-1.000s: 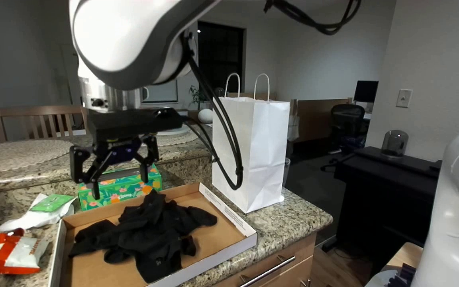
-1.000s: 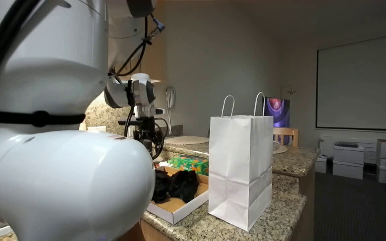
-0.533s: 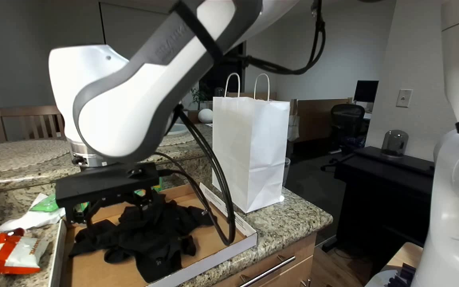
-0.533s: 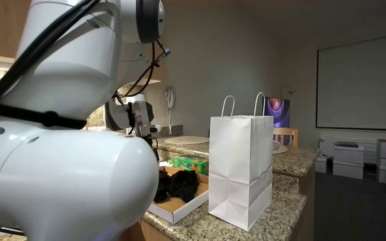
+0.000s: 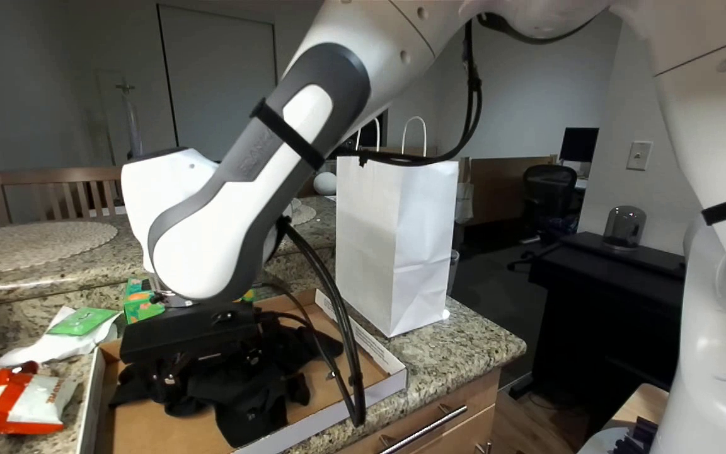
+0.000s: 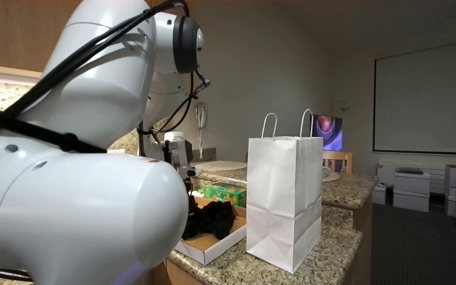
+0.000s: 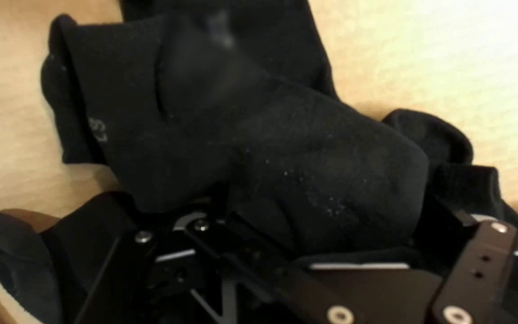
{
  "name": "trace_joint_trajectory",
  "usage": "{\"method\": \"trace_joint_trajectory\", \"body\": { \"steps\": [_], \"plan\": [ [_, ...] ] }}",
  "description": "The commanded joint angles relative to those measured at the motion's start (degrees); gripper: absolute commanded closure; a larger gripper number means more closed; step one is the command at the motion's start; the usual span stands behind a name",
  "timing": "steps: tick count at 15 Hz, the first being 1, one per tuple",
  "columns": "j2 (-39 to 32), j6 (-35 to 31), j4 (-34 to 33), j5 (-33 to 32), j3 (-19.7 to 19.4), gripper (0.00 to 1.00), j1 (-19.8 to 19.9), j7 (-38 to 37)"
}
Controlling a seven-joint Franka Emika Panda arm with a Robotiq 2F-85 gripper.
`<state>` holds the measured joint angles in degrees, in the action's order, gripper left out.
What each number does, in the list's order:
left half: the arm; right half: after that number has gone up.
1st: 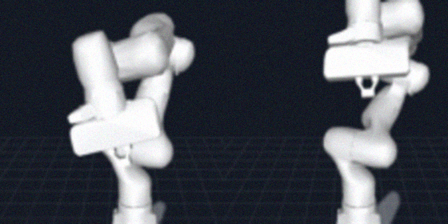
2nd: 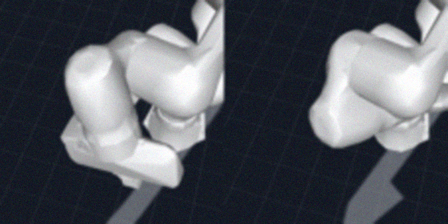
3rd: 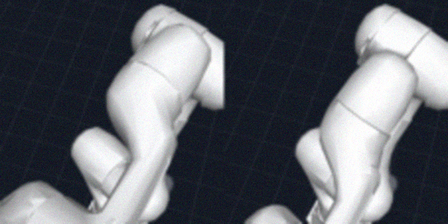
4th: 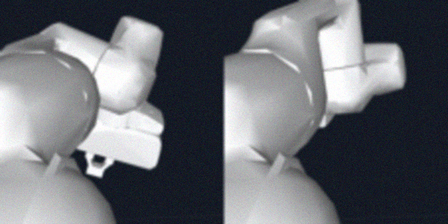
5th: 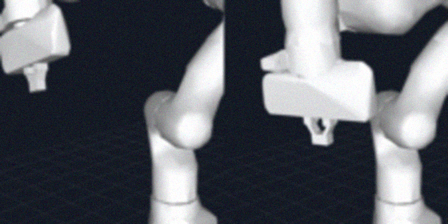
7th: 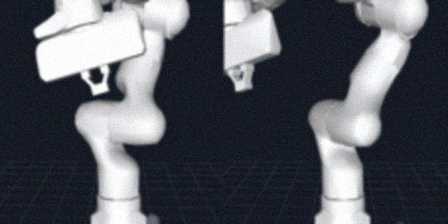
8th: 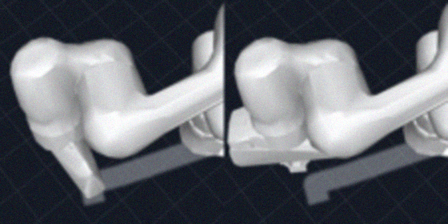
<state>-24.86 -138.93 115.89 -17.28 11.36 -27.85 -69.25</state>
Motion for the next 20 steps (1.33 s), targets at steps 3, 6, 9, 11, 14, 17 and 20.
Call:
{"method": "trace_joint_trajectory", "body": {
  "steps": [3,6,9,11,14,17,20],
  "plan": [
    [-1.7,0.0,-1.7,5.2,-0.3,0.41,-1.0,-0.9],
    [-0.8,0.1,-1.6,6.9,-0.1,0.60,-0.9,-0.7],
    [-1.0,0.4,-2.3,9.2,0.8,0.79,-0.4,0.6],
    [-1.0,-0.1,-2.2,11.4,1.7,0.88,0.0,1.5],
    [1.6,0.8,-1.4,13.7,3.1,0.92,-0.2,2.7],
    [7.1,4.5,-0.8,11.9,3.3,0.88,-1.6,1.0],
    [14.1,10.9,-1.3,10.4,3.8,0.88,-2.1,0.2]
  ]
}}
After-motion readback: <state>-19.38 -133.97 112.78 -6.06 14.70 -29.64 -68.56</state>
